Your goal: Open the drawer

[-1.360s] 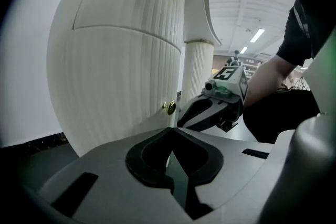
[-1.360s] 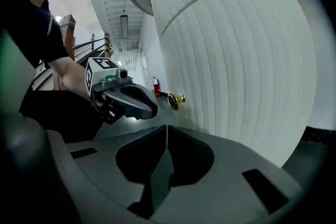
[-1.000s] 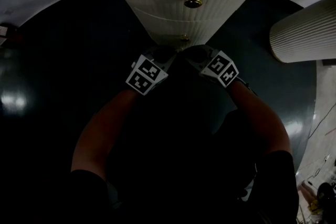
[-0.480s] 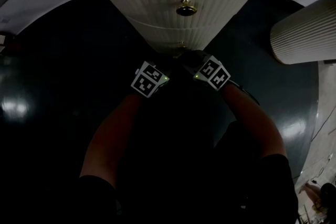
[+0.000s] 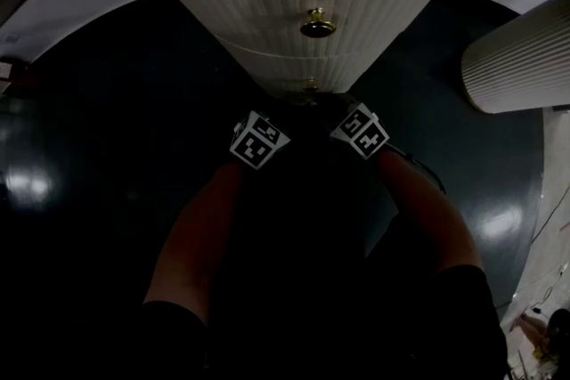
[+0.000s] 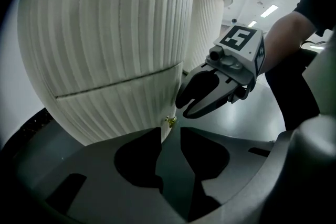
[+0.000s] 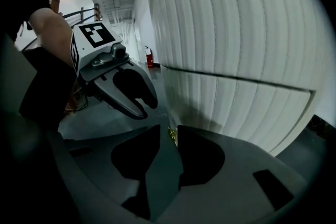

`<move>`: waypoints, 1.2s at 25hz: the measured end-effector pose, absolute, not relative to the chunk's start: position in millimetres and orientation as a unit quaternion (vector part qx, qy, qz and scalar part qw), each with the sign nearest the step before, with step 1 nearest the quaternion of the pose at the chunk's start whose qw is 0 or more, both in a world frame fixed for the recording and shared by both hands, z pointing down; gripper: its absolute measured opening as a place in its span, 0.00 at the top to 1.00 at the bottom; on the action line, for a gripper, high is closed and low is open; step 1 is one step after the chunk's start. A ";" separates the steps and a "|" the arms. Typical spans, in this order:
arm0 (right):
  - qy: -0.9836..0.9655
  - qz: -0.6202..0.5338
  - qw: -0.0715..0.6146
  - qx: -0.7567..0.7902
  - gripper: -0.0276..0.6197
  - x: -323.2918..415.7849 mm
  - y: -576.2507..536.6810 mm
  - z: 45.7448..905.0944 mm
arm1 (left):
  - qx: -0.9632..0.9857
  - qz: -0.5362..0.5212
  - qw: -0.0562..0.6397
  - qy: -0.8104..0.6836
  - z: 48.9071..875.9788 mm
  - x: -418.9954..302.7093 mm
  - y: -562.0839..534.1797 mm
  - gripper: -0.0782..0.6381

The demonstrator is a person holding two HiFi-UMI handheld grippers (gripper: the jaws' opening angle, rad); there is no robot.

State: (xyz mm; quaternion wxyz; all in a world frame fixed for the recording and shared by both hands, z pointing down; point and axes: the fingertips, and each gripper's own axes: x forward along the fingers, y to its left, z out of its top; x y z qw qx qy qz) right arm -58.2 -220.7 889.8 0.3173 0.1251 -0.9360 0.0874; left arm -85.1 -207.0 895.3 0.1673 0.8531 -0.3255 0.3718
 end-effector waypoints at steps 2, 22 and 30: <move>-0.933 0.086 0.323 0.131 0.86 -58.8 -220.6 893.3 | 0.851 0.378 0.172 -0.321 899.9 -85.3 -205.9 0.73; -0.919 0.048 0.362 0.146 0.86 -71.3 -220.7 917.8 | 0.847 0.388 0.173 -0.319 907.6 -86.7 -209.9 0.73; -0.916 0.012 0.386 0.112 0.87 -70.1 -206.2 911.4 | 0.853 0.401 0.163 -0.293 908.3 -80.5 -200.8 0.73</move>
